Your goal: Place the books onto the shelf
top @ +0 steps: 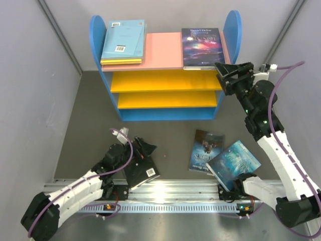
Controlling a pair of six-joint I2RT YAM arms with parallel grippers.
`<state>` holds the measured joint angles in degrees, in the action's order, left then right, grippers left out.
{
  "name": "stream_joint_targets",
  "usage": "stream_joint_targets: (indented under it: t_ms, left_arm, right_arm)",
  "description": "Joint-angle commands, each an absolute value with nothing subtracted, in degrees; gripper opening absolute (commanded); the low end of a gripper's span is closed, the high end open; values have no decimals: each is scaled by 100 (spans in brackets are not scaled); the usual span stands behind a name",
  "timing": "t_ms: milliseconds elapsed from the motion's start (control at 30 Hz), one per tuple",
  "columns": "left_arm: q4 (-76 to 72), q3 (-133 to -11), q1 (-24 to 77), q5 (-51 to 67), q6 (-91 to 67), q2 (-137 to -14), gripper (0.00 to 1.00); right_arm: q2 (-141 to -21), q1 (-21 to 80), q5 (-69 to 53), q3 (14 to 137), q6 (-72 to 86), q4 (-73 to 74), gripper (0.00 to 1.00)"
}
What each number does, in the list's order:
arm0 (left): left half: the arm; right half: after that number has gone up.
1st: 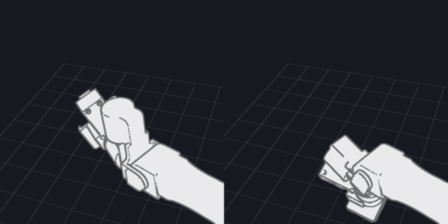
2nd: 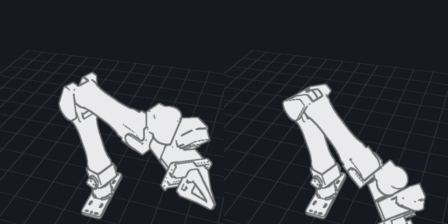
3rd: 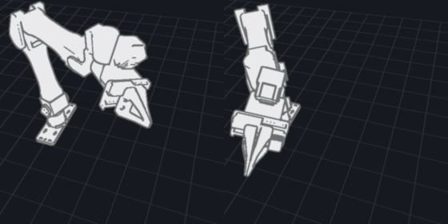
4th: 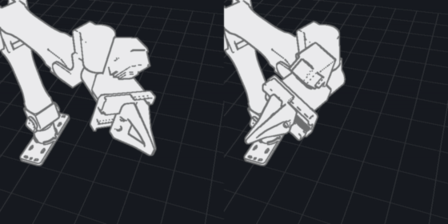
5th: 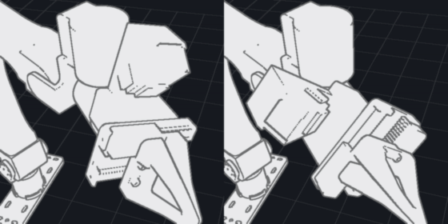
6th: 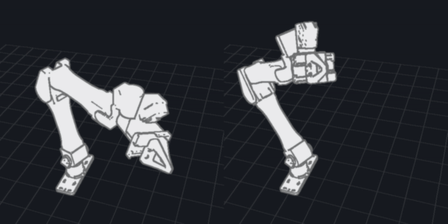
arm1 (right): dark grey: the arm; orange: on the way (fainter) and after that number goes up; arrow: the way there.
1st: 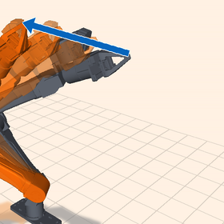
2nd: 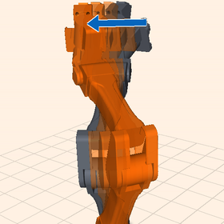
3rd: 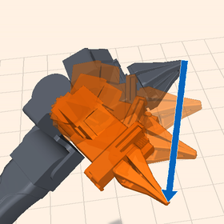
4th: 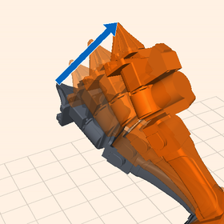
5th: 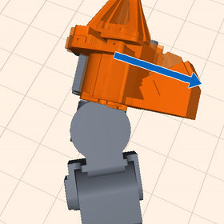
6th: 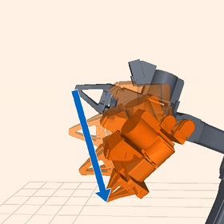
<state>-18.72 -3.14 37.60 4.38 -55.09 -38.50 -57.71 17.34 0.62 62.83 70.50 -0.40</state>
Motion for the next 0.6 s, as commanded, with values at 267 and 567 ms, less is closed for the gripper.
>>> stream_joint_targets:
  t_ms: [267, 567]
  left_arm:
    - [-364, -816, 3744, -306, -5449, -3113, 95]
    - [3681, -2838, 3744, -2196, -5932, -3137, 93]
  right_arm:
    - [-4264, 2073, -176, 6347, 5802, 922, 85]
    - [-3286, 3584, -185, 3816, 5397, 730, 84]
